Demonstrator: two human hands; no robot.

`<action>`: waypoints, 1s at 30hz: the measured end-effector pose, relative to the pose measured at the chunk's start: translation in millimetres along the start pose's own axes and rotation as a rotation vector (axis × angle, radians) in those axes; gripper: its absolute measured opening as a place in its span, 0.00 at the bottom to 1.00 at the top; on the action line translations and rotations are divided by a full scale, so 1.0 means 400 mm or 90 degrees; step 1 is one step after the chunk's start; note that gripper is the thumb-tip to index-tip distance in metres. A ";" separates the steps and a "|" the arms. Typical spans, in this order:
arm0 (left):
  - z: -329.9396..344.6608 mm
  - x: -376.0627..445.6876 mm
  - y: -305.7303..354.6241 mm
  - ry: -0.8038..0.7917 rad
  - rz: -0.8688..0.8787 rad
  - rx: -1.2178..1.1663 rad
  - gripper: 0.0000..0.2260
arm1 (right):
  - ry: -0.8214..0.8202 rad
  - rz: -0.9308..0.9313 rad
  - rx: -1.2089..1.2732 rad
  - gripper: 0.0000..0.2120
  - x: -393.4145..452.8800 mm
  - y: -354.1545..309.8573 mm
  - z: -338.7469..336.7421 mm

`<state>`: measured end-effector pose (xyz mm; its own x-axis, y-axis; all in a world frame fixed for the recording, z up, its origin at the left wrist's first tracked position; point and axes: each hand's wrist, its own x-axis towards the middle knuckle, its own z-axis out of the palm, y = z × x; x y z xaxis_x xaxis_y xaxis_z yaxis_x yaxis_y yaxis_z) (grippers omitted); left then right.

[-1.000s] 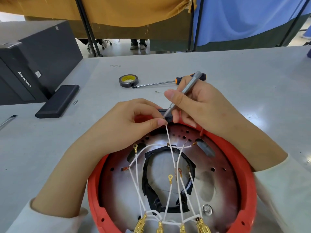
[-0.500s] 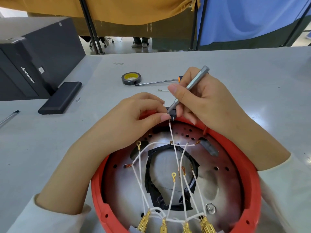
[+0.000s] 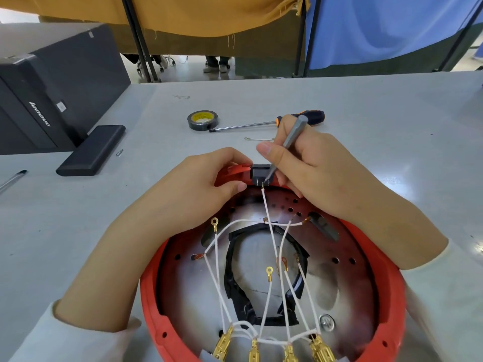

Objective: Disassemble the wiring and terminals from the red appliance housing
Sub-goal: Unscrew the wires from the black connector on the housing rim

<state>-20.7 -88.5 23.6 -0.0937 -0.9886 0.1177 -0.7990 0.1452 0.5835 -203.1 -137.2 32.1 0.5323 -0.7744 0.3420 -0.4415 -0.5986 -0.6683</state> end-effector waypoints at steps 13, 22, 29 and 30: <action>0.002 0.002 -0.002 0.003 0.013 -0.007 0.12 | -0.014 -0.037 -0.050 0.13 -0.005 -0.007 0.001; 0.002 0.006 -0.003 0.000 0.016 -0.016 0.10 | -0.022 0.071 0.087 0.14 0.031 0.017 0.005; 0.002 0.006 -0.004 0.001 0.018 -0.011 0.11 | -0.021 0.071 0.119 0.13 0.036 0.024 0.005; 0.002 0.005 -0.004 0.002 0.019 -0.012 0.11 | -0.010 0.052 0.110 0.13 0.030 0.023 0.006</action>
<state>-20.2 -90.9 22.2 -0.1156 -0.9838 0.1373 -0.7841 0.1752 0.5953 -199.1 -151.4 28.4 0.5120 -0.8145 0.2727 -0.3535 -0.4892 -0.7973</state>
